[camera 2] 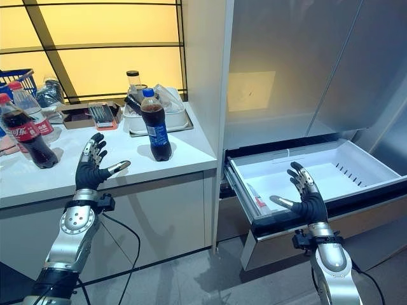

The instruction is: Take the drinks into the refrigerator

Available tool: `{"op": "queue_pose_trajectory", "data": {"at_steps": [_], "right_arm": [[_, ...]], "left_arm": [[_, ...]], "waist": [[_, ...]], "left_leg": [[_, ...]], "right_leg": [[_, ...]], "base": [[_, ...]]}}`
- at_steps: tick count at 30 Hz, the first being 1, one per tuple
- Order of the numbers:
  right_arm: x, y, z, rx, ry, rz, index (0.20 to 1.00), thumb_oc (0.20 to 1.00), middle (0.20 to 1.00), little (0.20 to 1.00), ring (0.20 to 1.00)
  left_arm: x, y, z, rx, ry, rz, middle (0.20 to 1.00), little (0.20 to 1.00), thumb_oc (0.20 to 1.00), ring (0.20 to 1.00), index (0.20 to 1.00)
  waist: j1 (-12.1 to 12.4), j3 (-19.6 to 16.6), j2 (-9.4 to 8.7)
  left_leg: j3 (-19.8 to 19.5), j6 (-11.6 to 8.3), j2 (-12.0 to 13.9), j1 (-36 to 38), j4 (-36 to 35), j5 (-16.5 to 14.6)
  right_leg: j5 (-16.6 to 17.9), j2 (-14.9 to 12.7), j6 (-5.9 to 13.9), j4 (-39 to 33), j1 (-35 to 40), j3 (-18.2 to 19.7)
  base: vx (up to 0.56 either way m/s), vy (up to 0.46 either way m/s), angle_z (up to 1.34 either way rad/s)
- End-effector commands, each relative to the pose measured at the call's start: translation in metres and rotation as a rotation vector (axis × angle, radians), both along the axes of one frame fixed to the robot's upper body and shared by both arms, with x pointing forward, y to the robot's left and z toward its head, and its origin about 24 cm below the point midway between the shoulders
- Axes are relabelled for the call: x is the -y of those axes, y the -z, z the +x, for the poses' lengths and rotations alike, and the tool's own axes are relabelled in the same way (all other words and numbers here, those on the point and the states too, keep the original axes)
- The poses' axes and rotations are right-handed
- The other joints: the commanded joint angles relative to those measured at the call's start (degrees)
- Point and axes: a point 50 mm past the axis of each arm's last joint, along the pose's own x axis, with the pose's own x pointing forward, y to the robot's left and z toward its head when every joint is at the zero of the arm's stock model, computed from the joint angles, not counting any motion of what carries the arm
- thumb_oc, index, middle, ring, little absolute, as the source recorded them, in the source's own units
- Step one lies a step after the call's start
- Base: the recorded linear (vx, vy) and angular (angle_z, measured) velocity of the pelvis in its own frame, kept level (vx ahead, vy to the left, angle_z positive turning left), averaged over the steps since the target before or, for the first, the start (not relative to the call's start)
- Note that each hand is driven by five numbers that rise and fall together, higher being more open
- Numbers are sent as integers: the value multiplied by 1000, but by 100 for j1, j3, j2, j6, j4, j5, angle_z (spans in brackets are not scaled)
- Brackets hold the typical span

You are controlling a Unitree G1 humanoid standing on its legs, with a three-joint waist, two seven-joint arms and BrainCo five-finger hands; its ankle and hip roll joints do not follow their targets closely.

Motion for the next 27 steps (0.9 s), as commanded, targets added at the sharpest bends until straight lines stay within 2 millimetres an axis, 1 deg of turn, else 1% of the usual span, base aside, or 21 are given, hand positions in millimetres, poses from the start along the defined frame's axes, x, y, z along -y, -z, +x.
{"op": "queue_pose_trajectory", "data": {"at_steps": [1,2,6,11,16,22,23,24,27], "right_arm": [[1,-30,13,136,-34,-12,1000,1000,1000,1000,1000],[1,-29,12,129,-37,-15,1000,1000,1000,1000,1000],[0,-29,10,125,-47,-16,1000,1000,1000,1000,1000],[0,-32,8,134,-54,-16,1000,1000,1000,1000,1000],[1,-35,7,149,-54,-18,1000,1000,1000,1000,1000],[2,-40,6,165,-67,-14,1000,1000,1000,1000,1000],[2,-44,6,179,-78,-16,1000,1000,1000,1000,1000],[2,-44,6,179,-78,-16,1000,1000,1000,1000,1000],[1,-49,7,202,-97,-9,1000,1000,1000,1000,1000]], "left_arm": [[-10,-32,26,80,-43,85,1000,1000,1000,1000,1000],[-11,-33,30,74,-55,89,1000,1000,1000,1000,1000],[-15,-33,39,46,-77,91,1000,1000,1000,1000,1000],[-18,-33,44,21,-81,114,1000,1000,1000,1000,1000],[-20,-35,42,23,-79,131,1000,1000,1000,1000,1000],[-22,-28,39,4,-61,107,1000,1000,1000,1000,1000],[-22,-28,39,8,-45,72,1000,1000,1000,1000,1000],[-22,-28,39,8,-44,72,1000,1000,1000,1000,1000],[-27,-33,37,29,-34,59,1000,1000,1000,1000,1000]], "waist": [[-110,15,-82],[-145,6,-63],[-210,-3,-42],[-269,-5,-21],[-279,21,-15],[-302,105,-2],[-311,165,-14],[-308,163,-15],[-325,271,-58]], "left_leg": [[-186,203,-221,45,35,-231],[-179,207,-220,95,35,-295],[-123,211,-224,132,35,-309],[-75,211,-221,139,35,-313],[-27,218,-215,155,35,-321],[93,257,-238,172,56,-325],[113,272,-259,86,213,-362],[117,273,-258,68,238,-375],[189,288,-282,-185,621,-494]], "right_leg": [[-350,-107,242,73,584,-60],[-395,-101,253,75,619,-37],[-392,-95,260,84,611,19],[-399,-82,270,88,581,85],[-403,-77,272,91,563,142],[-405,-62,277,121,499,275],[-411,-70,269,182,441,330],[-413,-70,269,189,431,335],[-409,-87,257,300,286,423]], "base": [[0,0,0],[45,17,-2],[14,8,-1],[9,8,-11],[11,1,-5],[2,4,-10],[-20,4,-7],[-36,-2,-5],[-52,3,-11]]}}
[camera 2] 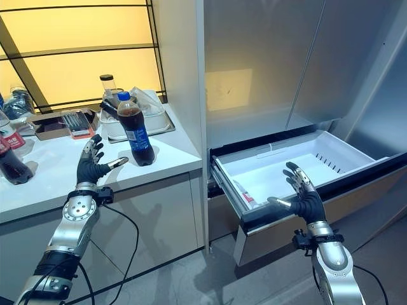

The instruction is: Take the drinks into the refrigerator

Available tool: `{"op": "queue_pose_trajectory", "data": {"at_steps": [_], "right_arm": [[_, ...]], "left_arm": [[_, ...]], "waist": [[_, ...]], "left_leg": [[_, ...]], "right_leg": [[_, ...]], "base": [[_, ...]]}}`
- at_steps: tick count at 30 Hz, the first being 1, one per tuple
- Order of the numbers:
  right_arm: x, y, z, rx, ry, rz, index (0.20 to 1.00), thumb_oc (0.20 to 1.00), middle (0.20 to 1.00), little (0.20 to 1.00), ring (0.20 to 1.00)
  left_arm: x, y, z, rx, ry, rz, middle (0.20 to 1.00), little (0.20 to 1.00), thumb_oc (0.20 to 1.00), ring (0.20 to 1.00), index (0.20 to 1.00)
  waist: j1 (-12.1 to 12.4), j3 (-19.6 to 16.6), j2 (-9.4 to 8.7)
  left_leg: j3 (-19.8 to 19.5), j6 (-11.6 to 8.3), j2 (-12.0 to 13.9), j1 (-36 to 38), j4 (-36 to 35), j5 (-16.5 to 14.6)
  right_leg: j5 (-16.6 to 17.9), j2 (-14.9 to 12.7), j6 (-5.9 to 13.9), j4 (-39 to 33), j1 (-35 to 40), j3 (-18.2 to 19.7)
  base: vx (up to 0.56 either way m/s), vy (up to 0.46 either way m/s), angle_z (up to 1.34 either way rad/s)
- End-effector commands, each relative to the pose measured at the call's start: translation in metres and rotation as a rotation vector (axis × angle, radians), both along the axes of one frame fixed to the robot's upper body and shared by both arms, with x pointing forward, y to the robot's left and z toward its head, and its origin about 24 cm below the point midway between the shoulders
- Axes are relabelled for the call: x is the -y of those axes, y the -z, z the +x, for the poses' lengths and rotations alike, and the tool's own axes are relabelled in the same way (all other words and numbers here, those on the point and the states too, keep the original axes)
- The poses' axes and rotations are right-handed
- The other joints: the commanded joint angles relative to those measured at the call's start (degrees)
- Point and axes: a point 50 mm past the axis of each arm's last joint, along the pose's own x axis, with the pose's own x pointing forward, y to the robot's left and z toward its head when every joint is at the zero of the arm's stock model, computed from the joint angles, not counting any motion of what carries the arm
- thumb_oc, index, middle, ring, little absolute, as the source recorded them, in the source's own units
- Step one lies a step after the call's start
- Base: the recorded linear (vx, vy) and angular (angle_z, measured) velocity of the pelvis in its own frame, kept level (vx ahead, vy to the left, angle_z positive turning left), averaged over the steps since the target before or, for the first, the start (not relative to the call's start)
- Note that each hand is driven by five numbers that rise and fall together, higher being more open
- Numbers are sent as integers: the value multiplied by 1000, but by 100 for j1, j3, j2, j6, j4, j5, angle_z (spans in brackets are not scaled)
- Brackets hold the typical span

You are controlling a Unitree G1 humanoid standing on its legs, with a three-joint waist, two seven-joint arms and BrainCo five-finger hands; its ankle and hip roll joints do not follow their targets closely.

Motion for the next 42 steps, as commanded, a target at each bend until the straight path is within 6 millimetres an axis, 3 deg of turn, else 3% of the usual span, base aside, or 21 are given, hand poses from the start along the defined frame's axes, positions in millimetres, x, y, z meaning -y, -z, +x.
{"op": "queue_pose_trajectory", "data": {"at_steps": [1,16,27,42], "right_arm": [[1,-44,8,206,-45,-1,1000,1000,1000,1000,1000],[-4,-60,12,271,-109,-12,1000,1000,1000,1000,1000],[-14,-59,10,268,-179,-16,1000,1000,1000,1000,1000],[-16,-55,5,233,-224,-12,1000,1000,1000,1000,1000]], "left_arm": [[-15,-41,16,133,11,31,1000,1000,1000,1000,1000],[-45,-65,1,235,-49,47,1000,1000,1000,1000,1000],[-58,-72,-2,256,-110,71,1000,1000,1000,1000,1000],[-69,-82,-1,264,-163,105,1000,1000,1000,1000,1000]], "waist": [[-128,312,-128],[-215,683,-294],[-188,723,-353],[-173,679,-389]], "left_leg": [[-176,283,-244,-280,712,-456],[487,270,-150,-1097,1823,-907],[1044,333,-96,-1034,1853,-1062],[1262,336,-90,-841,1764,-1059]], "right_leg": [[-466,-136,234,335,391,73],[-271,-47,251,529,-381,826],[-160,93,392,556,-628,1453],[-128,164,429,543,-601,1673]], "base": [[-35,1,-25],[-43,16,-24],[-19,31,-35],[-3,0,-11]]}}
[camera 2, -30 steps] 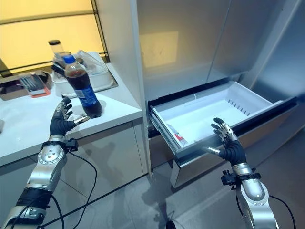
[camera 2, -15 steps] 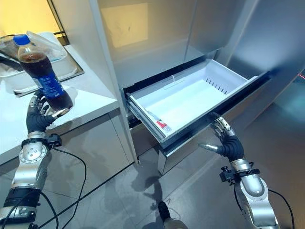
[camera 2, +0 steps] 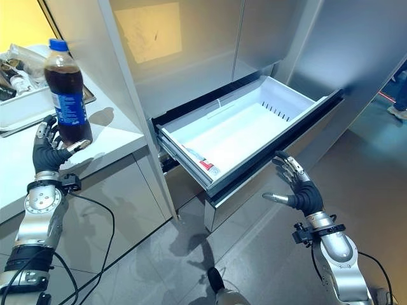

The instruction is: Take the drinks into the refrigerator

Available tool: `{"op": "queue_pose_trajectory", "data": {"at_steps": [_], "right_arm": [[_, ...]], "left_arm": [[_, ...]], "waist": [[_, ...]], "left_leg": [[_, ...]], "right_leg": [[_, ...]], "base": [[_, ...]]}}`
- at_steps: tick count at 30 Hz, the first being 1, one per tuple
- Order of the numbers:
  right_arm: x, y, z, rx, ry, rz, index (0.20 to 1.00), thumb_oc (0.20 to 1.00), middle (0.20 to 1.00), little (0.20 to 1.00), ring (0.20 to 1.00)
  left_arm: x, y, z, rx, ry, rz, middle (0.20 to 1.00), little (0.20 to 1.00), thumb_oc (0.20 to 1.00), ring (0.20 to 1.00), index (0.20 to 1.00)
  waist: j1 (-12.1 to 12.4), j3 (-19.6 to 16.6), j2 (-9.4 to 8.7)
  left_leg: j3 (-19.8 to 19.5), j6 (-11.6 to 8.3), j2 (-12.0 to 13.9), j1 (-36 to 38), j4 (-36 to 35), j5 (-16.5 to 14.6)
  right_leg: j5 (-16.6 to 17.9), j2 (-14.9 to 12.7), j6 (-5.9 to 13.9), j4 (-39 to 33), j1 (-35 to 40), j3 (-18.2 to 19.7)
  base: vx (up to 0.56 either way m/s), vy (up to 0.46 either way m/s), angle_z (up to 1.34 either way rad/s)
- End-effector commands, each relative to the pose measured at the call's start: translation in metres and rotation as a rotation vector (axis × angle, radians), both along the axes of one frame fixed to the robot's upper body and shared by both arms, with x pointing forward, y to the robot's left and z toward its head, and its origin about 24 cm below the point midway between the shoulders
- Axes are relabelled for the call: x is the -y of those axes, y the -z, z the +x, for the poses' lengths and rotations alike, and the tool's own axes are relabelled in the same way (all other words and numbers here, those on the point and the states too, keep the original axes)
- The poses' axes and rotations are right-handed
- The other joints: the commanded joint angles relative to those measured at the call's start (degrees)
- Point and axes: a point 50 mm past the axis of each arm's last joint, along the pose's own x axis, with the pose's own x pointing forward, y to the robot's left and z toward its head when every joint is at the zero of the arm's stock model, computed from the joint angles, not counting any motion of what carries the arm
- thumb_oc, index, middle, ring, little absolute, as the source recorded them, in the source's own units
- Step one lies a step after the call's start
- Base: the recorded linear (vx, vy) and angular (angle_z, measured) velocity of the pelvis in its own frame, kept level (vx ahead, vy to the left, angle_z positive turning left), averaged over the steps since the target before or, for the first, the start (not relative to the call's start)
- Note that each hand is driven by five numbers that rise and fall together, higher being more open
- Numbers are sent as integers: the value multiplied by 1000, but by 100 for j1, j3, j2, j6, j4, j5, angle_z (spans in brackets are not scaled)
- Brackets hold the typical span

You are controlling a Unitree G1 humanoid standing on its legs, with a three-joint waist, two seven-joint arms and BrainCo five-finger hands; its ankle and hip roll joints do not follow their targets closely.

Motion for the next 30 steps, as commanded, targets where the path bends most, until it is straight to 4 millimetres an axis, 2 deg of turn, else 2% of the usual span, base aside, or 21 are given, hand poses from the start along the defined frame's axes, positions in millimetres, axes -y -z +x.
{"op": "queue_pose_trajectory", "data": {"at_steps": [1,14,20,24,30], "right_arm": [[-6,-29,-2,148,-62,19,1000,1000,1000,1000,1000],[-6,-29,-4,145,-69,18,1000,1000,1000,1000,1000],[-7,-28,-5,132,-75,6,1000,1000,1000,1000,1000],[-6,-29,-6,127,-81,3,1000,1000,1000,1000,1000],[-6,-28,-8,119,-84,13,1000,1000,1000,1000,1000]], "left_arm": [[-16,-38,6,93,-49,110,1000,1000,1000,1000,1000],[-4,-38,19,56,-28,152,1000,1000,1000,1000,1000],[6,-58,35,42,-22,264,1000,1000,1000,1000,1000],[21,-73,51,30,47,300,1000,1000,1000,1000,1000],[34,-84,65,17,108,302,1000,1000,1000,1000,1000]], "waist": [[-49,-144,-25],[-90,-179,-11],[-122,-225,7],[-151,-250,32],[-208,-264,85]], "left_leg": [[-434,339,8,-483,1357,-674],[-454,359,-22,-355,1224,-651],[-492,361,-37,-327,1120,-610],[-598,354,-52,-311,1072,-575],[-673,349,-68,-290,1040,-555]], "right_leg": [[-618,-93,298,428,398,-80],[-599,-79,302,382,475,-107],[-594,-80,304,363,484,-146],[-610,-110,289,340,535,-250],[-599,-119,289,286,583,-337]], "base": [[0,0,0],[0,0,0],[0,0,0],[0,0,0],[6,-11,3]]}}
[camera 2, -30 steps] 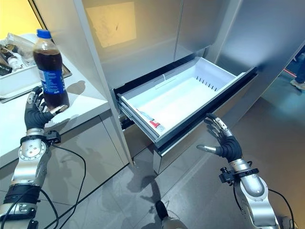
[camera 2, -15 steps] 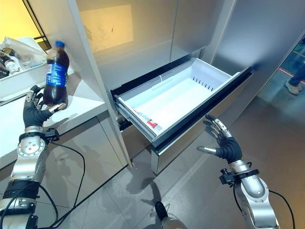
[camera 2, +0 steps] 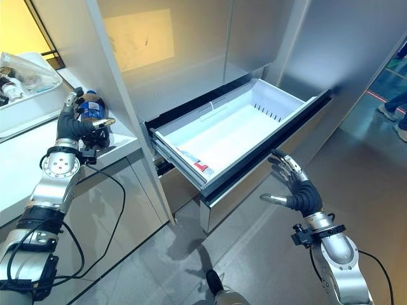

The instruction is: Take the drinks into the refrigerator

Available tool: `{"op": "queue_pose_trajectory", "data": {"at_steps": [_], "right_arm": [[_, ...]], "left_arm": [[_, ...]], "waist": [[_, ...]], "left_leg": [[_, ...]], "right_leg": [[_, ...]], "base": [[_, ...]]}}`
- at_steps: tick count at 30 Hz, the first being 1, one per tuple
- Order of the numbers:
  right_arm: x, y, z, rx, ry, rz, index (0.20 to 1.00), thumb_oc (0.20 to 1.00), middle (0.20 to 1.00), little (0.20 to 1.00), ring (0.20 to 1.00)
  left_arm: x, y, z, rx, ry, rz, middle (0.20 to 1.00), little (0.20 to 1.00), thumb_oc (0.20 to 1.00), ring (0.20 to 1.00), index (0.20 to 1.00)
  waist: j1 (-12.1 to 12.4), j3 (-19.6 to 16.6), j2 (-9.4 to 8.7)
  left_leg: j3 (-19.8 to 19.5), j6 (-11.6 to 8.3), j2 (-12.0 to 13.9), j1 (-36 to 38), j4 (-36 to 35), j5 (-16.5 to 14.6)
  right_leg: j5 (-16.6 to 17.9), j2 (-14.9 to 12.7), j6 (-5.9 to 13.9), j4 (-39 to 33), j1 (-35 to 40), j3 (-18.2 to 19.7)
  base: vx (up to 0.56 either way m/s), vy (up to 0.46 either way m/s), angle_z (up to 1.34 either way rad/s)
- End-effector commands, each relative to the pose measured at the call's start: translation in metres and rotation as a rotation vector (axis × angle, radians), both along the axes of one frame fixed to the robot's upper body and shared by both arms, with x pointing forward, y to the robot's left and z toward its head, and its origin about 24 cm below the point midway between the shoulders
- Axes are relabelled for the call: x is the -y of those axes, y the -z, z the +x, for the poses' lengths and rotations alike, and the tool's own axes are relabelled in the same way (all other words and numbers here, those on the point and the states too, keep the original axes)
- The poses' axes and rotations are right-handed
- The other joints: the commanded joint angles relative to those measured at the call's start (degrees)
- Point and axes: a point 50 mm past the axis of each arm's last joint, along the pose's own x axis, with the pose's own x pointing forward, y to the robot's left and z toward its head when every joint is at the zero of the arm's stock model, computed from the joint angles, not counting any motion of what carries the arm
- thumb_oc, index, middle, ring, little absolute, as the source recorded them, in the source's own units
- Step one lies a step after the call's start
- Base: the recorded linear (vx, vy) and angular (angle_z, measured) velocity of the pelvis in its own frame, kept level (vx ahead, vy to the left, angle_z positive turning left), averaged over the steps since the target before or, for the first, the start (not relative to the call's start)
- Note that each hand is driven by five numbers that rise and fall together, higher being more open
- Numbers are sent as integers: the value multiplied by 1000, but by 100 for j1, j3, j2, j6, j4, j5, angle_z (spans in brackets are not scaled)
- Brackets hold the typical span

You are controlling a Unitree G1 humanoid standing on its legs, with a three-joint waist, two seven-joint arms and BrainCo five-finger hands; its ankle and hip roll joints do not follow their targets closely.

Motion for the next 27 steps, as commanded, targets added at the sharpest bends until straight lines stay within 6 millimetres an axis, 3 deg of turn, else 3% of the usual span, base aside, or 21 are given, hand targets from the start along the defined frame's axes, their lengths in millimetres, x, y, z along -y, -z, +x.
{"op": "queue_pose_trajectory", "data": {"at_steps": [1,9,17,23,24,27], "right_arm": [[3,-19,-3,83,-20,3,1000,1000,1000,1000,1000],[2,-17,-6,70,-18,-4,1000,1000,1000,1000,1000],[6,-17,-9,76,3,-10,1000,1000,1000,1000,1000],[4,-19,-7,85,-4,-26,1000,1000,1000,1000,1000],[3,-26,-5,116,-10,-33,1000,1000,1000,1000,1000],[5,-23,-3,103,-4,-33,1000,1000,1000,1000,1000]], "left_arm": [[-10,-34,4,64,-24,60,1000,1000,1000,1000,1000],[-7,-39,18,-17,-35,109,1000,1000,1000,1000,1000],[-8,-36,19,-37,-40,119,1000,1000,1000,1000,1000],[-20,-28,11,-35,-44,63,1000,1000,1000,1000,1000],[-22,-40,5,13,-47,107,1000,1000,1000,1000,1000],[-36,-45,-6,9,-110,253,1000,1000,1000,1000,1000]], "waist": [[-27,-248,83],[-42,-265,158],[-39,-292,168],[-27,-286,144],[-17,-193,149],[4,-258,122]], "left_leg": [[-671,359,-107,-381,1018,-545],[-780,362,-134,-330,871,-468],[-974,357,-152,-290,770,-405],[-1033,320,-142,-272,643,-293],[-1125,322,-116,-410,762,-329],[-1142,293,-123,-430,721,-269]], "right_leg": [[-640,-138,338,276,488,-338],[-661,-157,328,257,546,-465],[-709,-202,298,246,632,-679],[-695,-220,276,215,657,-792],[-760,-220,253,325,558,-874],[-718,-234,246,301,555,-918]], "base": [[0,0,0],[2,-4,3],[16,-17,11],[-7,-15,13],[-101,-19,11],[24,-19,9]]}}
